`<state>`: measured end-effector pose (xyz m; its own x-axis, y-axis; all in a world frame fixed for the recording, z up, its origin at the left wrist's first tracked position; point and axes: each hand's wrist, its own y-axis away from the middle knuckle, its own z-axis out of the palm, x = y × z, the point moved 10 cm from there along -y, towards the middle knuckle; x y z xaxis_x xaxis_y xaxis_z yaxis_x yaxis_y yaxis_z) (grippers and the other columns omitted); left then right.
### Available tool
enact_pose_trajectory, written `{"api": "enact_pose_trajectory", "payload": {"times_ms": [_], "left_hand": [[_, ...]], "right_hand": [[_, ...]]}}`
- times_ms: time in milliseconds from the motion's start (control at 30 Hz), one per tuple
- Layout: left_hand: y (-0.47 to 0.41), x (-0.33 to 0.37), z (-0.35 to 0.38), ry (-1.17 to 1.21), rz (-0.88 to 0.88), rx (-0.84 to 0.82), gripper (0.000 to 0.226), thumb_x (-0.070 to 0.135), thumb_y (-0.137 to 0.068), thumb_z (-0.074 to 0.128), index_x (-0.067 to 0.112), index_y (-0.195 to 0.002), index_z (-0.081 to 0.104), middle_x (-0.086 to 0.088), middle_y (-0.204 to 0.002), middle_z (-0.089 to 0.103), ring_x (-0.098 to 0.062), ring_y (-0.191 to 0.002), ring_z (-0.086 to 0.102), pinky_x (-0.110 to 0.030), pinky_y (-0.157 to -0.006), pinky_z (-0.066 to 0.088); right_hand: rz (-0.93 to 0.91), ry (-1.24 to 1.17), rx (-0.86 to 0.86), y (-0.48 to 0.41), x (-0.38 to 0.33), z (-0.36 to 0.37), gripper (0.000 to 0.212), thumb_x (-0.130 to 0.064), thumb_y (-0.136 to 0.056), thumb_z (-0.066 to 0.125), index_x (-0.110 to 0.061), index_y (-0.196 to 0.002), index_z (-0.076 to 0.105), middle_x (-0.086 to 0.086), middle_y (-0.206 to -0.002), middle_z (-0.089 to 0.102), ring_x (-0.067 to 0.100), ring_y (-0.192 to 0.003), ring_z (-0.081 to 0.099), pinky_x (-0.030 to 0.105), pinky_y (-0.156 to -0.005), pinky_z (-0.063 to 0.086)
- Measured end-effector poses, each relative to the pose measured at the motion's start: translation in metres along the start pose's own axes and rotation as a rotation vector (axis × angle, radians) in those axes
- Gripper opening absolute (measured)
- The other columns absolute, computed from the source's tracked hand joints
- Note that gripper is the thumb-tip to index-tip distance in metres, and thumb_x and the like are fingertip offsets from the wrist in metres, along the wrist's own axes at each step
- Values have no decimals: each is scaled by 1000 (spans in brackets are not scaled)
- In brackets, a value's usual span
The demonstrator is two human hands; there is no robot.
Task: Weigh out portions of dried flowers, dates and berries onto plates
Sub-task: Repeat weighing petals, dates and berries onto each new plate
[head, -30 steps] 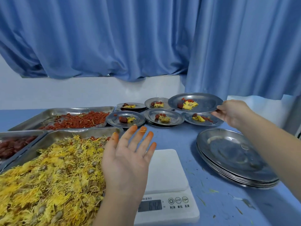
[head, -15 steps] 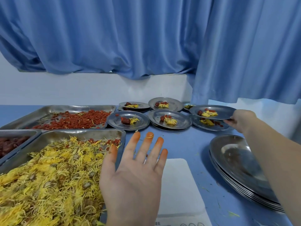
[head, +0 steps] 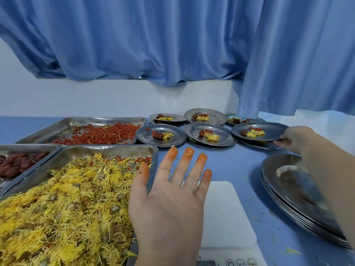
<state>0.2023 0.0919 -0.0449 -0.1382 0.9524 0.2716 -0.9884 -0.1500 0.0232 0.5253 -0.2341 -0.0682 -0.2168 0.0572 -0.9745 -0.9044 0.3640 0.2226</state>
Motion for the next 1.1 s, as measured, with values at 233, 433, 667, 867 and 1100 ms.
{"api": "enact_pose_trajectory", "payload": {"times_ms": [233, 433, 667, 867, 1100], "left_hand": [[3, 1, 1, -38, 23, -14, 63, 51, -69, 57, 10, -116, 67, -18, -116, 70, -41, -104, 67, -53, -93, 45], [6, 2, 0, -58, 37, -25, 57, 55, -87, 48, 11, -120, 64, -17, -117, 69, -40, -107, 66, -51, -93, 45], [8, 2, 1, -78, 48, -35, 56, 54, -88, 46, 12, -121, 63, -17, -117, 69, -40, -107, 66, -51, -95, 45], [11, 2, 3, -105, 54, -51, 54, 53, -90, 46, 12, -120, 64, -17, -118, 69, -39, -106, 67, -51, -94, 45], [18, 2, 10, -219, 68, -79, 49, 48, -92, 45, 12, -119, 64, -14, -114, 71, -37, -104, 68, -46, -85, 46]], "right_hand": [[-69, 178, -71, 17, -15, 3, 25, 6, -88, 48, -9, -108, 43, 10, -98, 49, 23, -87, 58, 25, -44, 55], [-37, 193, -28, 27, -15, -4, 36, 0, -83, 57, -10, -116, 48, 12, -118, 43, 29, -104, 52, 35, -65, 57], [-267, 192, -70, 59, -38, -5, 50, -13, -85, 65, -6, -132, 50, 12, -130, 54, 24, -106, 52, 29, -82, 44], [-136, 174, -113, 89, -31, 0, 33, -2, -87, 59, -2, -119, 54, 19, -127, 50, 32, -104, 58, 29, -55, 58], [-387, 242, -230, 167, -53, 0, 27, -2, -85, 62, 0, -112, 61, 13, -91, 63, 22, -80, 62, 34, -84, 56]]}}
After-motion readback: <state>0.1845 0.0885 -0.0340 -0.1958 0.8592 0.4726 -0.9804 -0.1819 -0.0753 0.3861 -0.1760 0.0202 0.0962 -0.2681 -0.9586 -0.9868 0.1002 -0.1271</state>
